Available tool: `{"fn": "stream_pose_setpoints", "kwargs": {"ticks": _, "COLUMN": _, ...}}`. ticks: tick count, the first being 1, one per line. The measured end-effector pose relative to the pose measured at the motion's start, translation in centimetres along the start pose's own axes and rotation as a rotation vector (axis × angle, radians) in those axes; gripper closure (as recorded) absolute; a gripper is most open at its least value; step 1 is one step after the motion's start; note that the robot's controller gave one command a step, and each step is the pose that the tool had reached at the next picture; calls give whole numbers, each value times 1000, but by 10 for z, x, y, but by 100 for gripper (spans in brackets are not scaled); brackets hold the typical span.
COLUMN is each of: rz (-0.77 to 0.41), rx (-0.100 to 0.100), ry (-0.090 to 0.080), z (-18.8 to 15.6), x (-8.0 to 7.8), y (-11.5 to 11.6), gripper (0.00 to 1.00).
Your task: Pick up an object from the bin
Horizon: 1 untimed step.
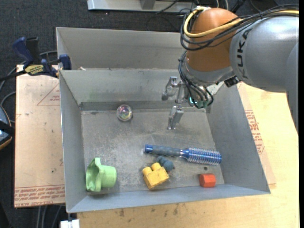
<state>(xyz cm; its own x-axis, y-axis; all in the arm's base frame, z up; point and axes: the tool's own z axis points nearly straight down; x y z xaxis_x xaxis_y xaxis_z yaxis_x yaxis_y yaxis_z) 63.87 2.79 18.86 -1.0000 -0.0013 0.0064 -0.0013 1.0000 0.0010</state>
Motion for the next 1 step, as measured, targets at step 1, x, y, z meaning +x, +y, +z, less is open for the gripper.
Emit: {"fn": "stream_pose_setpoints", "kwargs": {"ticks": 1, "rz": -28, "rx": 0, "ry": -3, "z": 108, "x": 58, "y": -6, "gripper": 0}}
